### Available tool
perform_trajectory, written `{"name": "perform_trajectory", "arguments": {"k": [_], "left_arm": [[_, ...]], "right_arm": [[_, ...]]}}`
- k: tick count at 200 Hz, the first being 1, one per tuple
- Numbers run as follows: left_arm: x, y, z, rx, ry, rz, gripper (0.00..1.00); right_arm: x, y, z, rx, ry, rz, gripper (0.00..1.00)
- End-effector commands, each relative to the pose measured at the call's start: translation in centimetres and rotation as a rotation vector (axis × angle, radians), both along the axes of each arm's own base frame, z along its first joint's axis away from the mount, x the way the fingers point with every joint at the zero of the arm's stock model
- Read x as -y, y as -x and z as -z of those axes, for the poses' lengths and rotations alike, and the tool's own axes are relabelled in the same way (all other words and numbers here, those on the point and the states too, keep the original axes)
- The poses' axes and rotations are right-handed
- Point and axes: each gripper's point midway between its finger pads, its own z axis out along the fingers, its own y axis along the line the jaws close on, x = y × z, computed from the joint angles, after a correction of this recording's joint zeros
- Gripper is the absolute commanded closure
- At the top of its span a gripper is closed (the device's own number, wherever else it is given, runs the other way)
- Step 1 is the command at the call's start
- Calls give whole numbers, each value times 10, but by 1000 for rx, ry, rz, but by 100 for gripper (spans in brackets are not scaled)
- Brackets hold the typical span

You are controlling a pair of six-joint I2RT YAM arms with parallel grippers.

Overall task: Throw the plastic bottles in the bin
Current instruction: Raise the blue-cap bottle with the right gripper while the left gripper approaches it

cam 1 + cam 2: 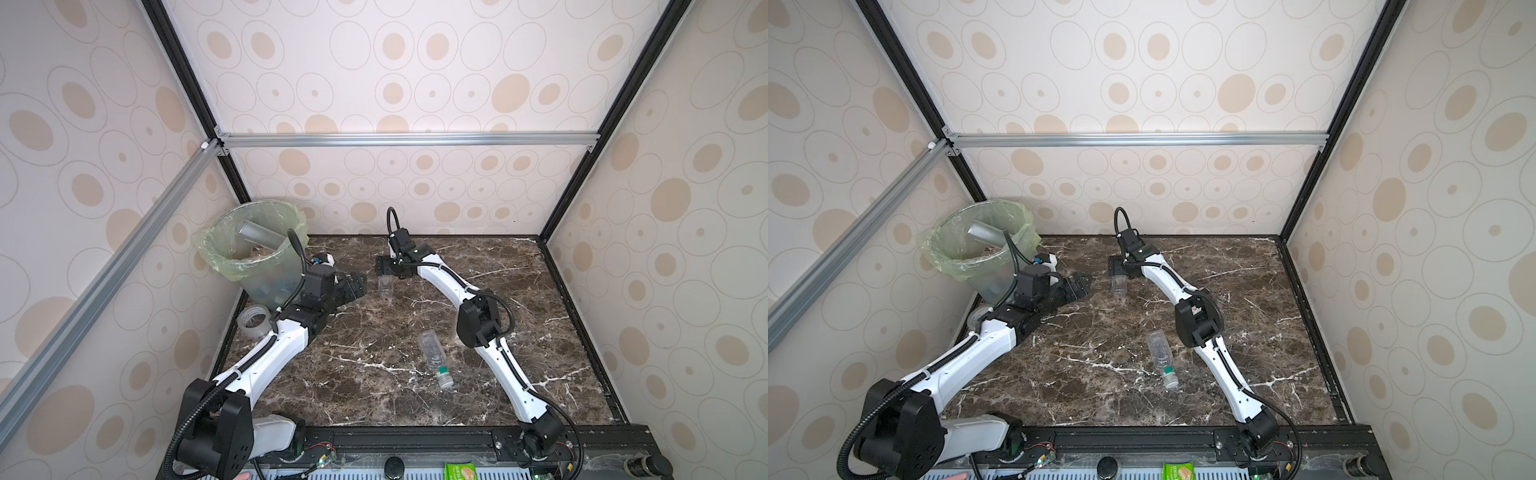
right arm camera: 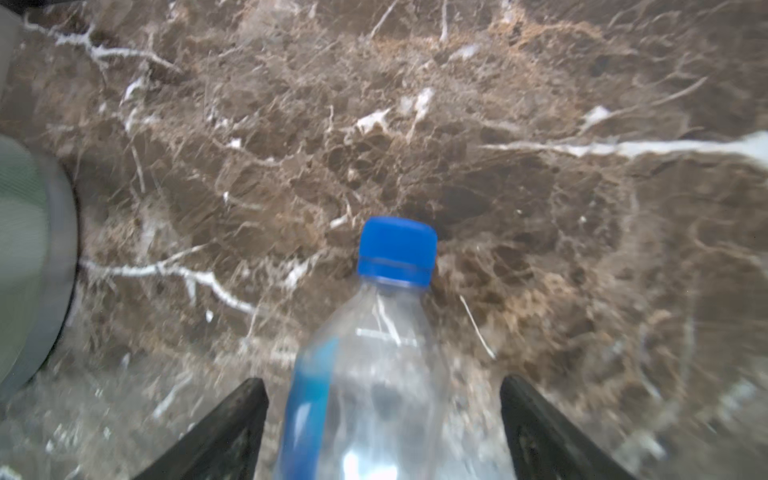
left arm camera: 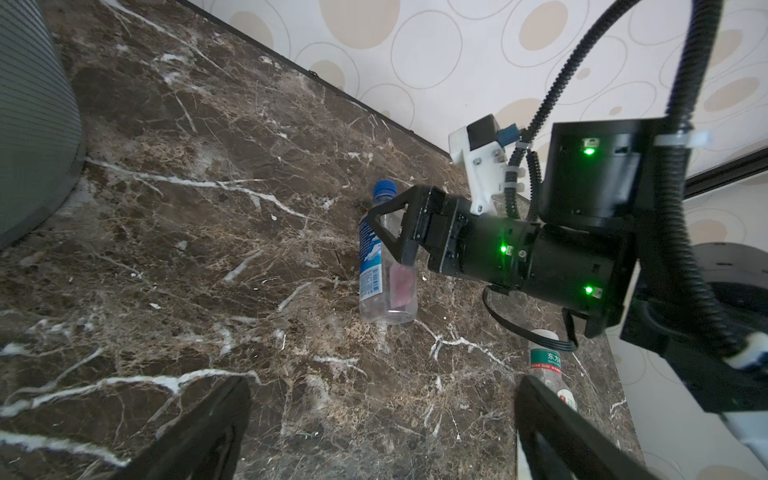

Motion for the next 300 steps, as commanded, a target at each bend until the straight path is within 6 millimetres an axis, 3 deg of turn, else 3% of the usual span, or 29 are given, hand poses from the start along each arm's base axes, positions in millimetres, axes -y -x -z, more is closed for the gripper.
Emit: {"name": "perform_trajectory", "arguments": {"k": [1,49,146,174,222,256,300], "left_arm": [[-6,6,-3,13,-23,11,1],[-10,9,3,7,-15,14,1],[-12,14,7,-2,0,20,1],[-11,16,6,-8,15,22,1],[0,16,-22,45,102,37,1],[19,14,-58,132,149,90,1],[48,12,-115,315,213,174,1]], "right_arm": [[-8,-10,-11,35,-53,49,10],[-9,-11,12,-1,-60,100,18],[4,-1,13,-67,-43,130,58],[-3,-3,-21,-58,-146,113,62],[-20,-3,-128,10,-443,77,65],[-22,10,-188,28,-553,60,65],[-20,29,-237,35,-668,63,65]]}}
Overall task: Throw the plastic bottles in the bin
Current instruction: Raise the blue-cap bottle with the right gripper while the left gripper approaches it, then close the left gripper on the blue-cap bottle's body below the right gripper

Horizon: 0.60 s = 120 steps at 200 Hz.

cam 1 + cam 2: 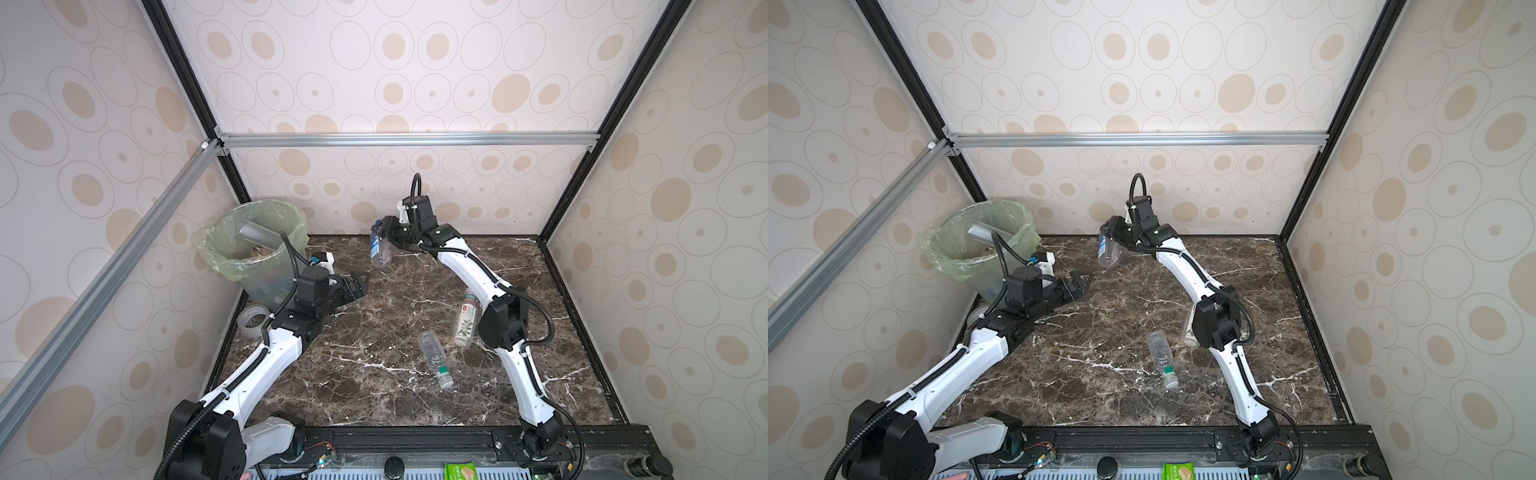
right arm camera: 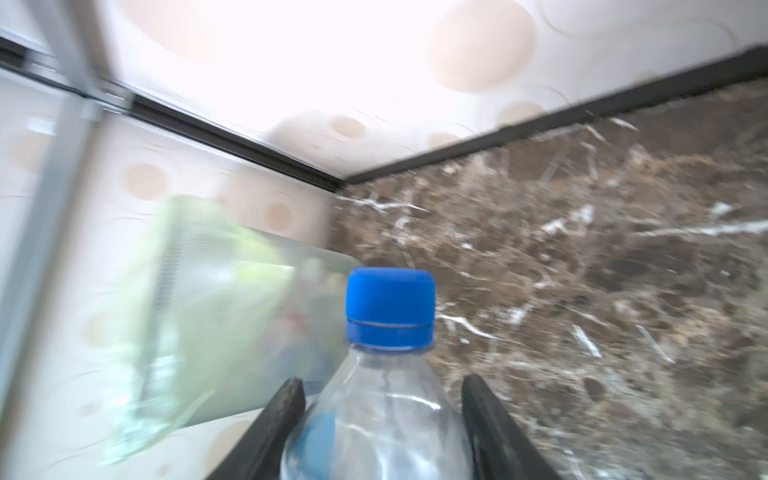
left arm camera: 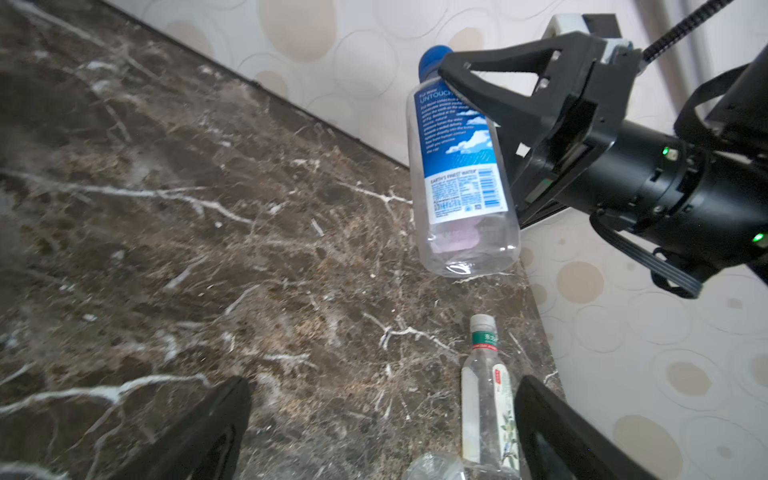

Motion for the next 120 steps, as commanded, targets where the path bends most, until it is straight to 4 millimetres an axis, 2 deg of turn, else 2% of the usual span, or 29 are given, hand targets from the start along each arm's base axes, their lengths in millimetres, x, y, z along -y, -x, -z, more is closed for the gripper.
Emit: {"name": "perform_trajectory", "arguments": {"k": [1,20,45,57,59,63,100,120], "left_arm": [[19,-3,-64,192,91,49,1],[32,-7,-79,226,84,83,1],[46,-9,-100,277,92,111,1],[48,-15,-98,244,95,101,1],[48,-16,-96,236,97,99,1],[49,-18,-96,227,103,95,1],[52,-32,-96,153,152,78,1],[54,-38,-92,115,184,95,4]], "right_arm": [[-4,12,-24,-19,-93,-7,65],[-1,17,-37,-3,-99,-7,65],[1,23,-44,5,-91,-16,65],[3,26,-51,22,-100,-21,65],[3,26,-42,5,-90,-20,65],[3,27,-41,4,-92,-22,65],[4,35,-47,20,-108,-43,65],[5,37,-51,25,-115,-50,65]]}}
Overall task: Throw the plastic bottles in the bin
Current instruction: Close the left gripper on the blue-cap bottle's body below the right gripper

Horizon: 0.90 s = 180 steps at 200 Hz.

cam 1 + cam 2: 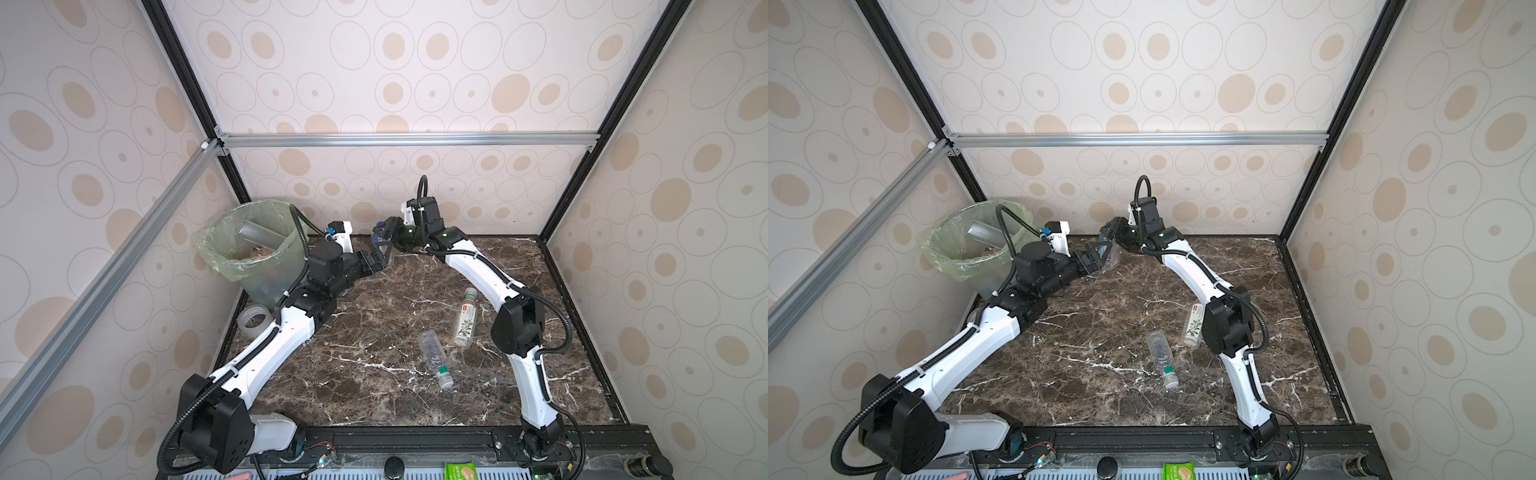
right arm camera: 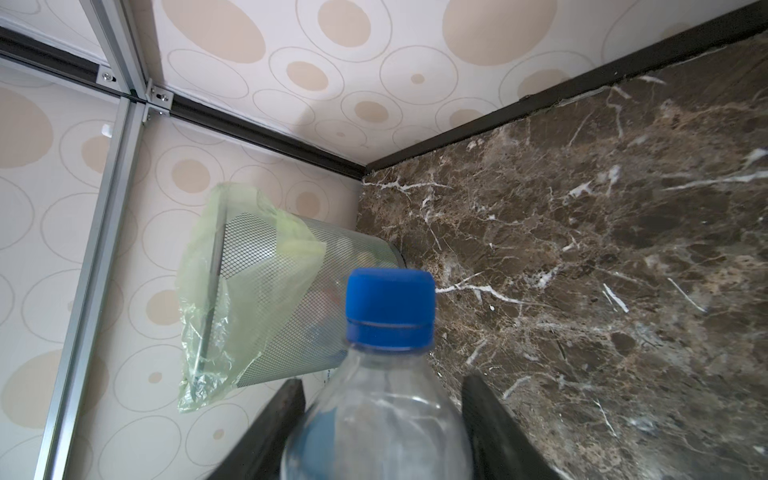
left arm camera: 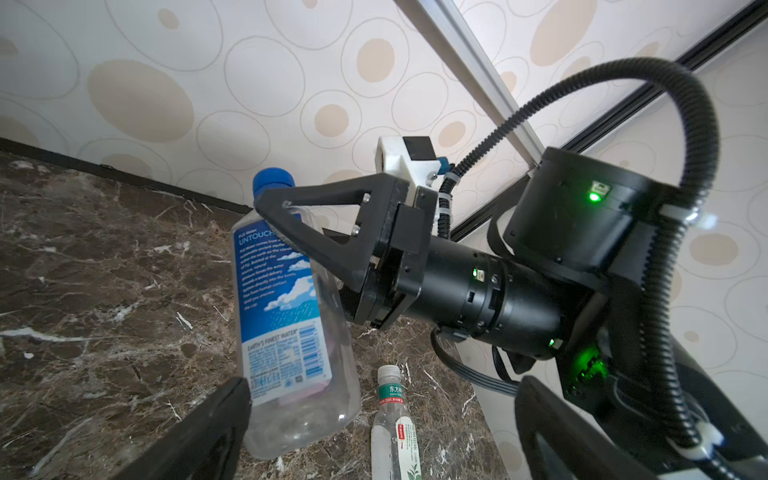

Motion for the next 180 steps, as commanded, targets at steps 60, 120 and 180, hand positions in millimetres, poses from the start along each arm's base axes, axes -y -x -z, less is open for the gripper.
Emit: {"name": "perform_trajectory", "arguments": {"k": [60,120,180], "left_arm": [[-3,-9,-6,-59,44,3,11],[6,-23,-1,-67,48,18,23],[10,-30,10,-94,39,23,33]], "right_arm": [[2,17,-67,106,-102,-19,65],[3,21,-70,109,-109,-19,65],[1,25,-70,109,-112,-26,66]]}}
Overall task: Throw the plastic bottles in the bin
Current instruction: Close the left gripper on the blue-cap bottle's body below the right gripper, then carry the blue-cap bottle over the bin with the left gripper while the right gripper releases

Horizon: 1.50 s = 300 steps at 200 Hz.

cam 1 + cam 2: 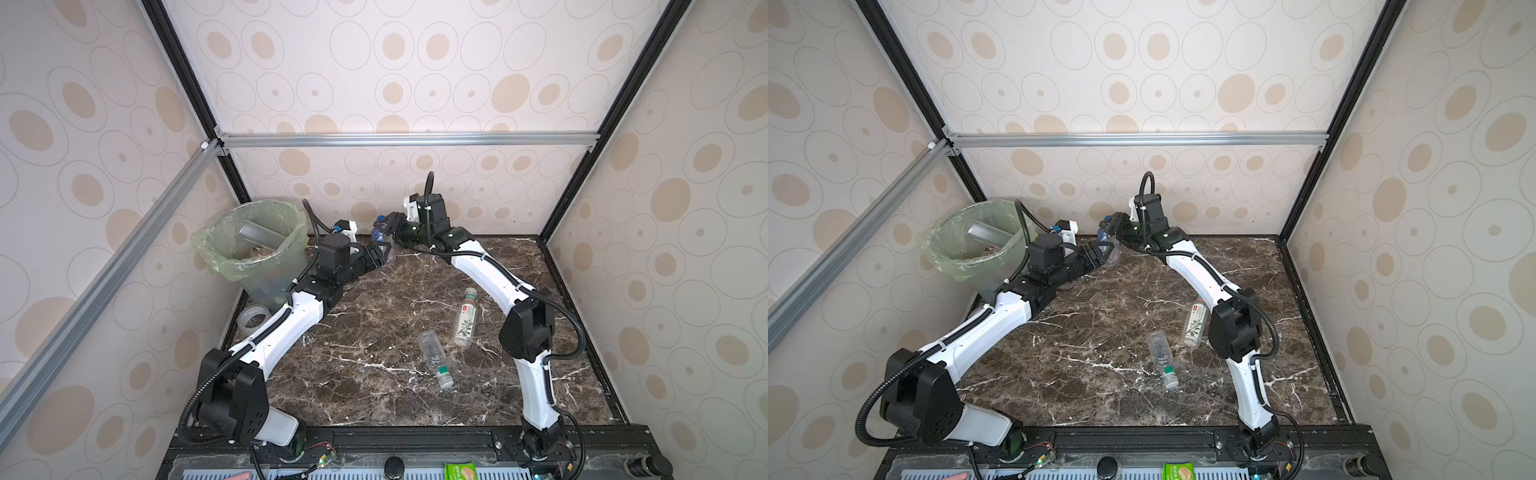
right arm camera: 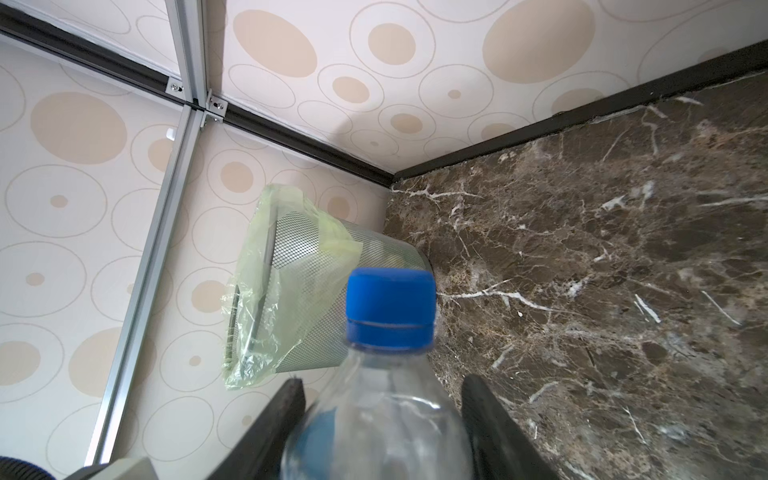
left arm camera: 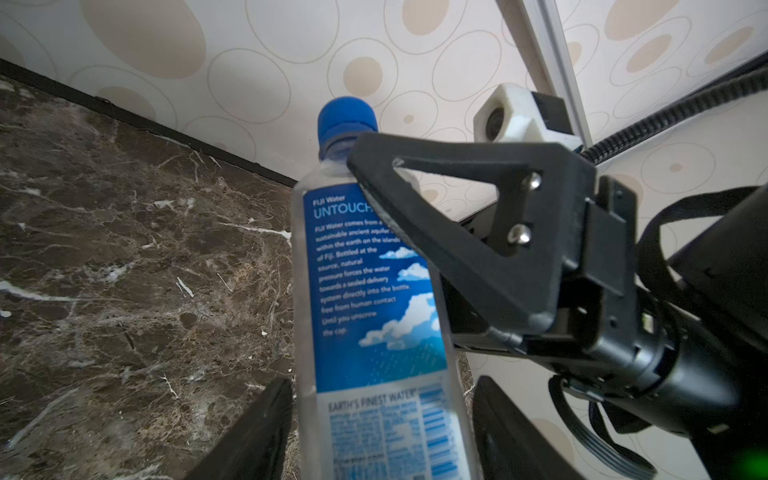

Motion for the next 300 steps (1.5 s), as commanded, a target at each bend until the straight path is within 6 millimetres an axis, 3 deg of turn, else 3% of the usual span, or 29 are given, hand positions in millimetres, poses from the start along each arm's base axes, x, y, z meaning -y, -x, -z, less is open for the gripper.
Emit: {"name": "perform_trajectory", "arguments": {"k": [1,36,72,110,163,200,220,238,263,279,300], "left_arm": [[2,-6,-21,37,29,3,33],[4,-8,-16,28,25,10,35],[5,-10,-11,17,23,13,46],[0,-10,-7,8,18,6,53],[-21,-11,0,-30,-36,-16,54],[-50,-13,-2,-74,-163,-45,53],[-71,-14,-17,-83,-273,-81,54],[-92,-15,-45,-61,-365,-132,53],[-129,-20,-88,-37,-478,-201,54],[-161,-25,-104,-42,-539,-287,55],[-200,-26,-109,-72,-532,-377,54]], "right_arm": [[-2,14,-39,53,-58,-16,65],[-5,15,-36,51,-54,-23,65],[-7,17,-36,54,-51,-31,64],[-2,20,-42,77,-22,-30,50],[14,18,-54,96,-14,-27,23],[36,19,-70,133,-5,-16,0],[52,22,-76,170,39,10,0],[60,27,-75,193,84,14,0],[58,37,-72,225,144,-29,0],[51,47,-72,265,204,-74,0],[34,66,-77,337,270,-150,0]]}}
